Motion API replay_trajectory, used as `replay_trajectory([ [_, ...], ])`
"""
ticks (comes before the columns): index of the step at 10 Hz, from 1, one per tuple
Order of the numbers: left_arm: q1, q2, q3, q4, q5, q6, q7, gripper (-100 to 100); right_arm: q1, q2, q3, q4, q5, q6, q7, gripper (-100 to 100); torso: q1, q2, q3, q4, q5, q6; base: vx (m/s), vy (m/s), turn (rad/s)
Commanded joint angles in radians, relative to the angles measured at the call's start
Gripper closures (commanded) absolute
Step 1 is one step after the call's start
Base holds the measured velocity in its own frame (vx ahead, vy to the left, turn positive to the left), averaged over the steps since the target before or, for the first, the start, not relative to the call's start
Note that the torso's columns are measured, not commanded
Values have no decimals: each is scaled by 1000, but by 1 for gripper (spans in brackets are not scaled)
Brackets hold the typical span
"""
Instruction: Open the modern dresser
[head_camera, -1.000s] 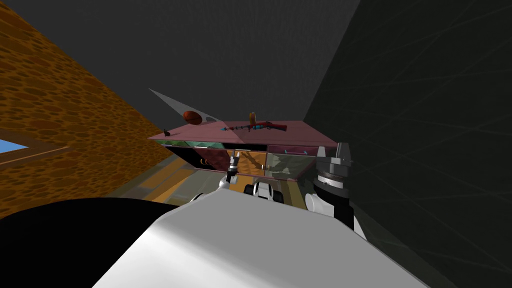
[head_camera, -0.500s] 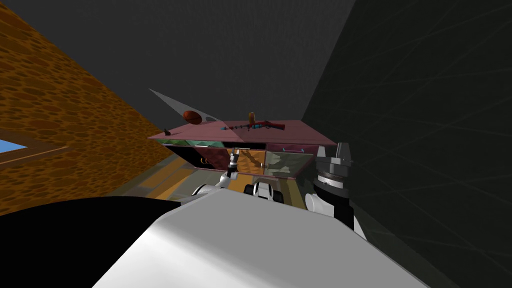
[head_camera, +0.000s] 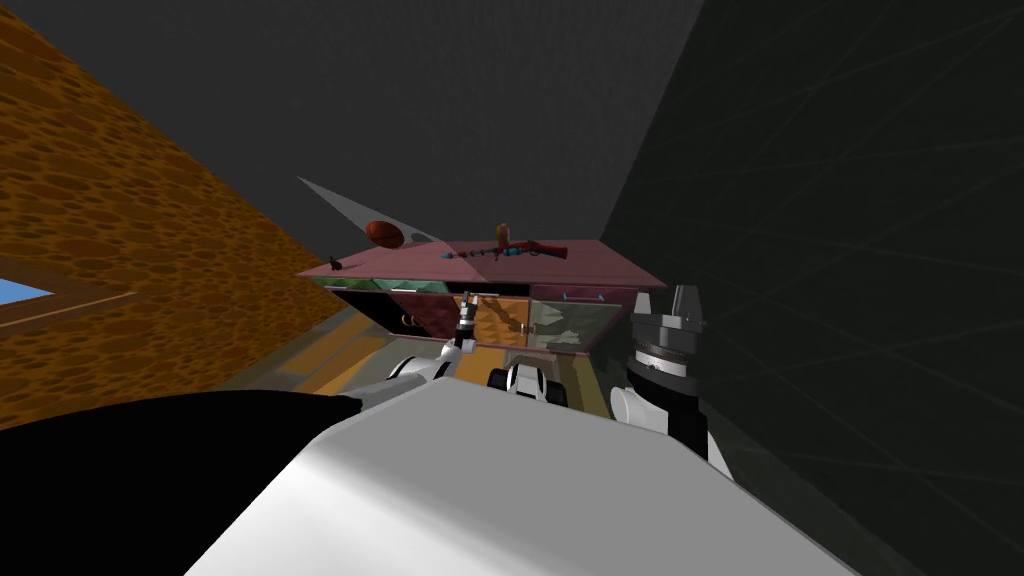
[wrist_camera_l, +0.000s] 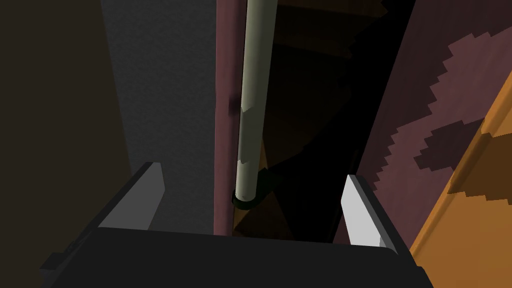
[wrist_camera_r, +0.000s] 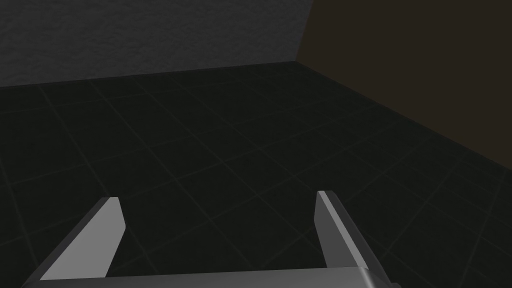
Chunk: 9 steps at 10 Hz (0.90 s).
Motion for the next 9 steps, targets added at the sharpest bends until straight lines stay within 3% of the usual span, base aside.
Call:
replay_trajectory([
  [1, -33, 6, 6, 41, 2, 3, 3, -100, 0, 0, 0, 0, 0, 0, 0, 0, -1, 1, 1, 1, 0, 0, -24, -12, -2],
  [2, -27, 5, 6, 32, 2, 8, 1, -100, 0, 0, 0, 0, 0, 0, 0, 0, 0, 0, 0, 0, 0, 0, -7, -2, 1],
  [3, 22, -8, -7, -13, -3, 13, -3, 100, 0, 0, 0, 0, 0, 0, 0, 0, 1, 0, 0, 0, 0, 0, 45, 14, 16],
  [4, 29, -8, -7, -31, -3, 13, -3, 100, 0, 0, 0, 0, 0, 0, 0, 0, 1, 0, 0, 1, -1, -1, 54, 17, 16],
  [6, 133, -38, -35, -146, -14, 33, -14, 100, 0, 0, 0, 0, 0, 0, 0, 0, 2, 2, 1, 2, -1, -2, 107, 35, 40],
  [9, 214, -53, -49, -249, -20, 43, -20, 100, 0, 0, 0, 0, 0, 0, 0, 0, 4, 0, 1, -2, 3, 0, 67, 32, 17],
])
